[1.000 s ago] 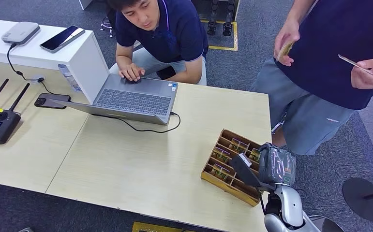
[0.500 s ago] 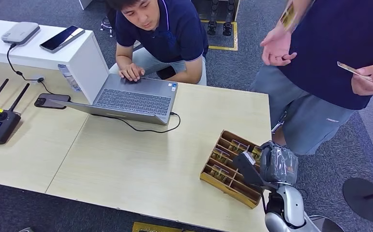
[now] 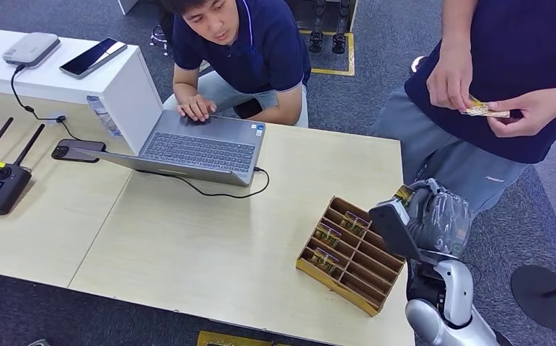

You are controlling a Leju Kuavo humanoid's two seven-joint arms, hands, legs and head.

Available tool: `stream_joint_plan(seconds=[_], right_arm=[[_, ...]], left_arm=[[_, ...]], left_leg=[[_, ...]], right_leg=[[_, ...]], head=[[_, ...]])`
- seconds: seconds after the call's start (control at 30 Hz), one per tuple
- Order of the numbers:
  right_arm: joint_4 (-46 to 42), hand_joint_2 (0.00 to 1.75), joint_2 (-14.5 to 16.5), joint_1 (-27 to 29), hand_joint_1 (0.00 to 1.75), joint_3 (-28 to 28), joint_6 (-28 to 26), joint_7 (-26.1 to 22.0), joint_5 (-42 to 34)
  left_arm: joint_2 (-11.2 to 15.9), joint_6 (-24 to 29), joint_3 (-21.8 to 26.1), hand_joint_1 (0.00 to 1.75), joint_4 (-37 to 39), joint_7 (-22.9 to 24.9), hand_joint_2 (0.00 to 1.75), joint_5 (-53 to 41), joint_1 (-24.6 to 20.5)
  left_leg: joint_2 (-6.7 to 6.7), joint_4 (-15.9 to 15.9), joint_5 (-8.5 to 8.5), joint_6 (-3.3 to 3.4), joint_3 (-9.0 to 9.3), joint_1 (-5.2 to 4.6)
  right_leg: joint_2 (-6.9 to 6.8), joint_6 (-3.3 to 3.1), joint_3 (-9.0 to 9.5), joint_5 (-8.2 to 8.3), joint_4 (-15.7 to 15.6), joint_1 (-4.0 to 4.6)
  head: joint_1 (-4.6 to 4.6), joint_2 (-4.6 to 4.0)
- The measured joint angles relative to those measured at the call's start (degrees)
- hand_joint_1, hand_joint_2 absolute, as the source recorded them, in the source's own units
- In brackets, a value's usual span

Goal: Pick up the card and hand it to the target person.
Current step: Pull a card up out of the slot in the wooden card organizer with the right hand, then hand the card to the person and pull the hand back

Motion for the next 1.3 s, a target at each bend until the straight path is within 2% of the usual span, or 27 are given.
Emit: stream_joint_plan(seconds=[0.6,0.67,0.7,0.73,0.8,0.83,0.9,0.93,0.97,1.03,1.07,1.1,1.3], right_arm=[[3.2,1.75,2.4,-2.8,1.75,2.2,-0.3,-0.7,-0.1],[3.4,1.75,2.5,-2.5,0.95,1.9,-0.3,-0.9,0.2],[3.4,1.75,2.5,-2.3,0.74,1.8,-0.3,-0.9,0.3],[3.3,1.75,2.5,-2.1,0.65,1.6,-0.3,-1.0,0.4],[3.3,1.75,2.6,-1.9,1.27,1.5,-0.3,-1.0,0.3],[3.4,1.75,2.7,-1.9,1.42,1.4,-0.3,-1.1,0.3],[3.6,1.75,2.9,-1.9,1.58,1.4,-0.3,-1.3,0.3],[3.7,1.75,3.0,-1.9,1.6,1.4,-0.3,-1.4,0.3],[3.8,1.75,3.0,-1.9,1.44,1.5,-0.3,-1.4,0.2],[3.8,1.75,3.1,-2.0,0.65,1.6,-0.3,-1.4,0.1],[3.7,1.75,3.2,-1.9,0.27,1.6,-0.3,-1.4,0.0],[3.6,1.75,3.2,-1.9,0.04,1.5,-0.3,-1.4,-0.1],[3.4,1.75,2.9,-1.1,0.0,1.4,-0.3,-2.1,-5.3]], left_arm=[[0.2,-0.7,-0.3,0.0,0.1,0.0,1.75,0.1,-0.5],[0.2,0.8,-0.6,0.0,-0.1,-0.4,1.75,-0.4,-0.5],[0.2,1.4,-0.7,0.0,-0.1,-0.6,1.75,-0.5,-0.5],[0.2,1.6,-0.7,0.0,-0.1,-0.5,1.75,-0.5,-0.6],[0.2,1.4,-0.9,0.0,0.0,-0.2,1.75,-0.6,-0.7],[0.2,1.4,-0.8,0.0,0.0,0.0,1.75,-0.6,-0.7],[0.3,1.3,-0.6,0.0,0.0,0.2,1.75,-0.2,-0.7],[0.3,1.1,-0.4,0.0,0.1,0.4,1.31,0.0,-0.7],[0.3,0.7,-0.3,0.0,0.1,0.5,0.87,0.2,-0.7],[0.3,0.1,-0.2,0.0,0.1,0.6,0.0,0.4,-0.6],[0.3,-0.1,-0.1,0.0,0.1,0.6,0.0,0.6,-0.5],[0.3,-0.2,0.0,0.0,0.1,0.7,0.0,0.7,-0.4],[0.2,-0.3,0.4,0.0,0.2,0.7,0.0,1.5,0.1]], left_leg=[[0.06,-0.1,0.03,-0.01,0.13,0.05],[0.07,-0.1,0.03,-0.02,0.13,0.04],[0.06,-0.1,0.03,-0.02,0.13,0.05],[0.08,-0.1,0.05,-0.02,0.14,0.05],[0.04,-0.1,0.05,-0.02,0.13,0.05],[0.03,-0.1,0.05,-0.02,0.12,0.06],[0.03,-0.2,0.06,-0.02,0.13,0.06],[0.03,-0.1,0.06,-0.02,0.13,0.06],[0.03,-0.1,0.05,-0.02,0.14,0.06],[0.02,-0.1,0.03,-0.02,0.13,0.06],[0.02,-0.1,0.04,-0.02,0.13,0.06],[0.03,-0.1,0.05,-0.02,0.13,0.07],[0.0,-0.1,0.05,-0.02,0.13,0.06]], right_leg=[[0.06,-0.03,0.13,0.06,-0.1,0.05],[0.07,-0.03,0.13,0.06,-0.1,0.05],[0.06,-0.03,0.13,0.06,-0.1,0.05],[0.08,-0.04,0.14,0.08,-0.2,0.05],[0.04,-0.04,0.14,0.08,-0.2,0.06],[0.03,-0.03,0.14,0.08,-0.2,0.06],[0.03,-0.04,0.15,0.09,-0.2,0.06],[0.03,-0.04,0.15,0.09,-0.2,0.06],[0.03,-0.03,0.15,0.08,-0.2,0.06],[0.02,-0.02,0.15,0.06,-0.1,0.06],[0.02,-0.02,0.15,0.06,-0.2,0.06],[0.03,-0.03,0.14,0.07,-0.2,0.07],[0.01,-0.04,0.16,0.07,-0.2,0.06]], head=[[0.0,0.0],[0.0,0.0],[0.0,0.0],[0.0,0.0],[0.0,0.0],[0.0,0.0],[0.0,0.0],[0.0,0.0],[0.0,0.0],[0.0,0.0],[0.0,0.0],[0.0,0.0],[0.0,0.0]])
